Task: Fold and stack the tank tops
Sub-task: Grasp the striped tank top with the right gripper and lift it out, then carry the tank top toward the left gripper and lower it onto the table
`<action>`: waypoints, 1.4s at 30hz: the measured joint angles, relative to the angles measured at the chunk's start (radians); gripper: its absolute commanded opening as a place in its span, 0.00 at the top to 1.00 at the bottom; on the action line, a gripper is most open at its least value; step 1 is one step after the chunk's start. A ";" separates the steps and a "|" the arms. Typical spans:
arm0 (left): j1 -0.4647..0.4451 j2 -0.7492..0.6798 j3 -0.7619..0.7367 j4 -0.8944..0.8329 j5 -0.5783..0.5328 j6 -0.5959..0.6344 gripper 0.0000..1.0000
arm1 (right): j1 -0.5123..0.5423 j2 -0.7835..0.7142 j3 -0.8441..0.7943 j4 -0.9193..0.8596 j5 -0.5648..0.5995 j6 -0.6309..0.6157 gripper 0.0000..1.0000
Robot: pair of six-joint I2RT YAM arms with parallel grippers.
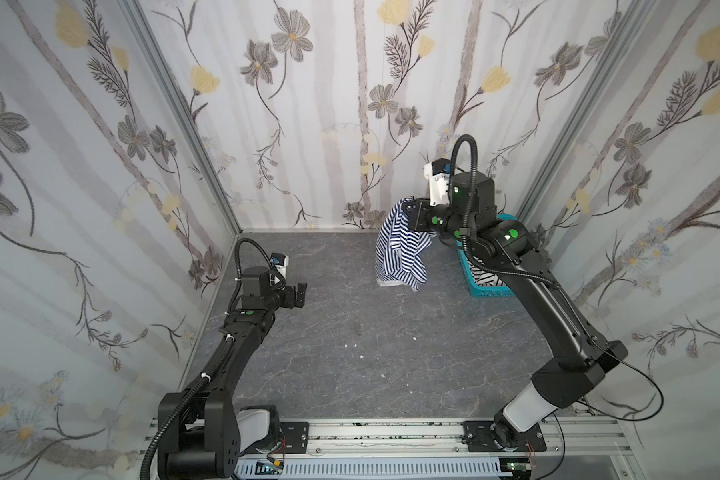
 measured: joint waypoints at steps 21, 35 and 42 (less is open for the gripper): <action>0.012 0.063 -0.010 0.043 -0.039 0.005 0.00 | 0.092 0.086 -0.176 0.057 -0.058 0.042 1.00; 0.014 0.111 0.008 0.059 -0.071 0.007 0.00 | 0.119 0.232 0.028 0.138 -0.125 0.043 1.00; 0.013 0.119 0.008 0.060 -0.064 0.001 0.00 | 0.035 0.142 -0.139 0.277 -0.072 0.120 1.00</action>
